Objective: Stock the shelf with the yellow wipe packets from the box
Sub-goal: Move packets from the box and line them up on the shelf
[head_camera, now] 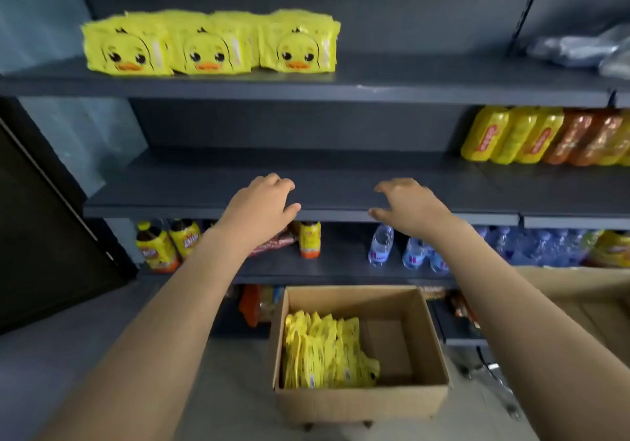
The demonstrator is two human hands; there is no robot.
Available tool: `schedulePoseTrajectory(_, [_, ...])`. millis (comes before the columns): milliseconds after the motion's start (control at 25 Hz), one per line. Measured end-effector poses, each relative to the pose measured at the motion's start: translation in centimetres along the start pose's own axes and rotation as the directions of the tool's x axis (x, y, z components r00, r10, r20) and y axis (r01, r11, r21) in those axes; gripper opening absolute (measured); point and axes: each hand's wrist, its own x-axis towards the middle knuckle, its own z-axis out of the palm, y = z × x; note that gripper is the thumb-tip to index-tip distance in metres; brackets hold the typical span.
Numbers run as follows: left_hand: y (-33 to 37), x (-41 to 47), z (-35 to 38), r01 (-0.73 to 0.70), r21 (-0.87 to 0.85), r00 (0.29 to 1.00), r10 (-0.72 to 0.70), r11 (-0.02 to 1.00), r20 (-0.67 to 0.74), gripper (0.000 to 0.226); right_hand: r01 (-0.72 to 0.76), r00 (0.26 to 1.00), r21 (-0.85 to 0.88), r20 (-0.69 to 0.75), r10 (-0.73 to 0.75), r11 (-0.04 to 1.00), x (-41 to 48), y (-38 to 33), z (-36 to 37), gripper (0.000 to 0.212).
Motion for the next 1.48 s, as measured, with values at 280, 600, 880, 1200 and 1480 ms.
schedulePoseTrajectory(280, [1.0,-0.6,13.8,0.040,-0.024,0.979,-0.034,0.999,0.203,0.045,0.058,0.947,-0.064,0.319,-0.035,0.996,-0.6,6.2,14.2,0.047])
schedulePoseTrajectory(600, [1.6,-2.9,30.7,0.267,-0.044,0.848,-0.213,0.963,0.486,0.042,-0.037,0.771,0.057,0.637,-0.008,0.998,0.6,12.2,29.4,0.043])
schedulePoseTrajectory(880, [1.1,-7.2,41.7,0.661,-0.116,0.631,-0.466,0.742,0.620,0.034,-0.191,0.587,0.082,0.808,0.047,0.978,-1.2,12.4,41.1,0.030])
schedulePoseTrajectory(1200, [0.4,-7.2,51.1,0.730,-0.244,-0.153,-0.501,-0.638,0.852,0.033,-0.475,0.513,0.113,0.841,0.170,0.873,-1.6,10.3,48.8,0.032])
schedulePoseTrajectory(1480, [-0.5,-6.7,54.4,0.151,-0.164,-0.248,-0.198,-0.975,0.948,0.058,-0.604,0.466,0.131,0.858,0.215,0.786,-1.2,8.8,51.3,0.038])
